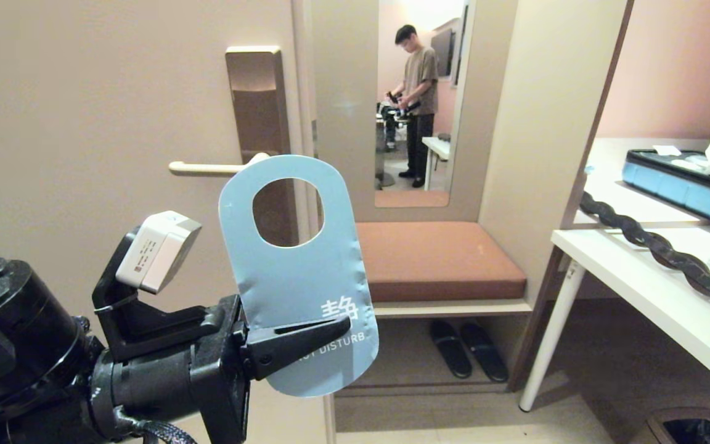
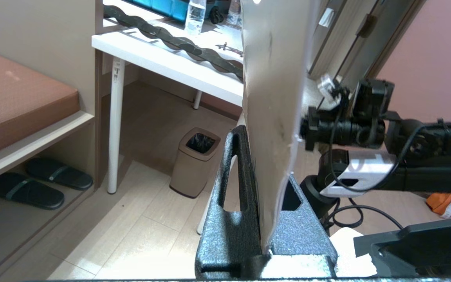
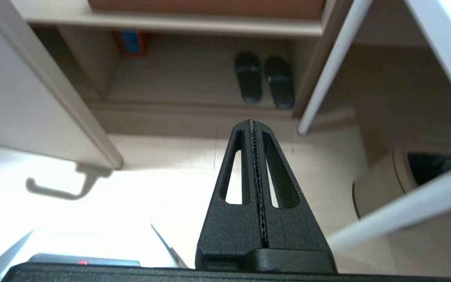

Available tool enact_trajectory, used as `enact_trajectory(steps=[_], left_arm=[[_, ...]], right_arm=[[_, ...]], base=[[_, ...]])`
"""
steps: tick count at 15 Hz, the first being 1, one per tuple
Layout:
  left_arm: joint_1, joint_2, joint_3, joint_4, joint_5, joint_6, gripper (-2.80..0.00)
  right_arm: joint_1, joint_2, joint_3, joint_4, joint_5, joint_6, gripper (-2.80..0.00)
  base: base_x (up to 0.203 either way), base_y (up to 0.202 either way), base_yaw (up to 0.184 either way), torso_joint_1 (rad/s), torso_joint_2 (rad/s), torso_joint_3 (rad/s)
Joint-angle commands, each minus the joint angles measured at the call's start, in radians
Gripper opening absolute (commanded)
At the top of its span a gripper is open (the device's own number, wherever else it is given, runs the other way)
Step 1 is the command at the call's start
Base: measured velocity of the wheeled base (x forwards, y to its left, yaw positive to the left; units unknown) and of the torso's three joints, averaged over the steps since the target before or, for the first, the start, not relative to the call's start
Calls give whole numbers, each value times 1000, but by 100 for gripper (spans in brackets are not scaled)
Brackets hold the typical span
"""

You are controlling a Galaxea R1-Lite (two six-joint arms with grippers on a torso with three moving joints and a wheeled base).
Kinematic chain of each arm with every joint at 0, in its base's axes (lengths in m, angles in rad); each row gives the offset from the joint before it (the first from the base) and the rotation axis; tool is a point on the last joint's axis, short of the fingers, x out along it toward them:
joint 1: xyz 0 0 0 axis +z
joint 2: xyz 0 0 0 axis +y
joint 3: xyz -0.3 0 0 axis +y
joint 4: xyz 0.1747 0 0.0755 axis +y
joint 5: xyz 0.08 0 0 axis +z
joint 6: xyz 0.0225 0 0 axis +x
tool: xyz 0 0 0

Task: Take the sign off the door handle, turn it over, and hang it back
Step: Hang the sign back with the other side facing out

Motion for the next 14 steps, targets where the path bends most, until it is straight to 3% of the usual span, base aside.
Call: enact_trajectory(steps=[1, 4, 9, 14], left_arm=[[0, 1, 2, -7, -3, -2, -280], [-2, -1, 2, -7, -3, -1, -280], [-3, -4, 2, -7, -3, 1, -280], [-3, -4, 1, -7, -3, 4, -280]], right_arm=[[0, -105, 0, 56, -5, -3, -280], [0, -202, 0, 166, -103, -21, -280], [4, -336, -3, 223, -92, -29, -280], [5, -346, -2, 220, -91, -25, -280]], base=[[0, 0, 0, 0, 0, 0], [0, 0, 0, 0, 0, 0], [0, 0, 0, 0, 0, 0], [0, 0, 0, 0, 0, 0]])
